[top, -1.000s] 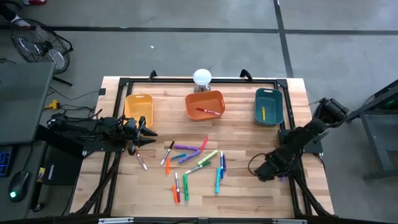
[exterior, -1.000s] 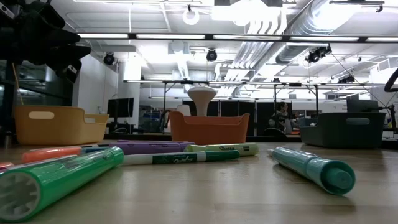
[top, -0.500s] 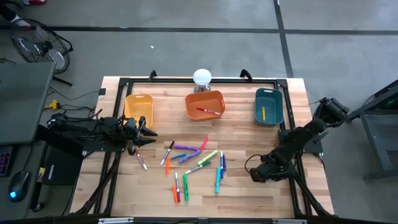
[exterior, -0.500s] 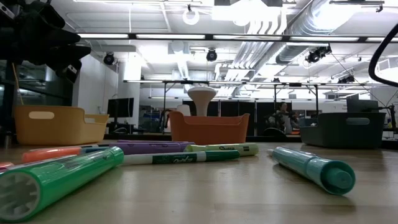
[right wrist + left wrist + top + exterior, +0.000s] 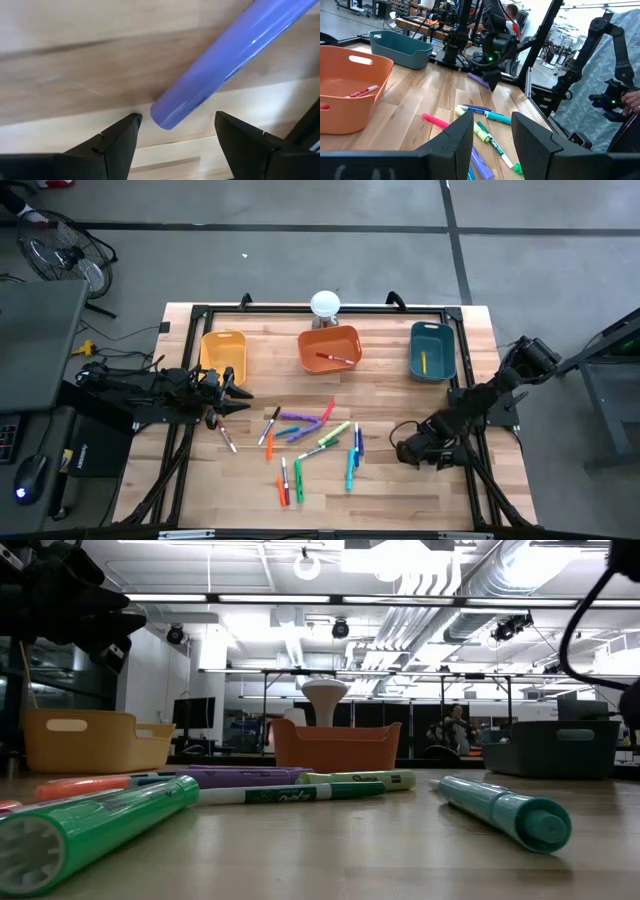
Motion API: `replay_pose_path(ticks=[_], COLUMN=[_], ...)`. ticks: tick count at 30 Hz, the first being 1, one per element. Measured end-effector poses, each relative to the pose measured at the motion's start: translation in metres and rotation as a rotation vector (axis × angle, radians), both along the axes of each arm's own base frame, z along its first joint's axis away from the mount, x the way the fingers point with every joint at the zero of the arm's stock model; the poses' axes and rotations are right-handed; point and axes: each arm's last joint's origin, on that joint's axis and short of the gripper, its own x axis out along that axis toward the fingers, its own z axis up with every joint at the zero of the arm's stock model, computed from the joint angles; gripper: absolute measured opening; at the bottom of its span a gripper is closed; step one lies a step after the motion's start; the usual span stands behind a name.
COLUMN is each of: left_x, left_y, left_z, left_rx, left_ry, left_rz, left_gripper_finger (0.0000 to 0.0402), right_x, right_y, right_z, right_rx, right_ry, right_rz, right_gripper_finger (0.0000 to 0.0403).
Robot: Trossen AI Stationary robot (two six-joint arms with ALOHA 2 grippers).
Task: Pick & Place Markers
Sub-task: Put the right purple highlighter pen into the yellow bin
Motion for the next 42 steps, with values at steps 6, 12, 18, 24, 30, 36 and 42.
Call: replay_pose_path(ticks=[6, 12, 18, 24, 30, 36, 42], left_x=[0.0, 0.0, 0.0, 0.0, 0.0, 0.0, 0.0], left_y=[0.0, 0.0, 0.0, 0.0, 0.0, 0.0, 0.0], left_z=[0.0, 0.0, 0.0, 0.0, 0.0, 0.0, 0.0], left_rx=[0.0, 0.0, 0.0, 0.0, 0.0, 0.0, 0.0], left_ry=[0.0, 0.0, 0.0, 0.0, 0.0, 0.0, 0.0], left_rz=[0.0, 0.0, 0.0, 0.0, 0.0, 0.0, 0.0], left_gripper_finger=[0.0131, 0.0131, 0.0131, 0.0131, 0.0131, 0.0131, 0.0131], right_x=[0.004, 0.006, 0.008, 0.009, 0.008, 0.009, 0.012], right_y=[-0.014, -0.029, -0.045, -0.058, -0.066, -0.072, -0.074], right_z=[0.001, 0.001, 0.002, 0.002, 0.003, 0.003, 0.001], right_rx=[-0.045, -0.08, -0.104, -0.13, -0.154, -0.165, -0.172], right_ry=[0.03, 0.084, 0.132, 0.165, 0.195, 0.194, 0.171], right_rz=[-0.068, -0.136, -0.214, -0.274, -0.304, -0.327, -0.334], right_gripper_finger=[0.0256, 0.0255, 0.0256, 0.0255, 0.0254, 0.0235, 0.0191])
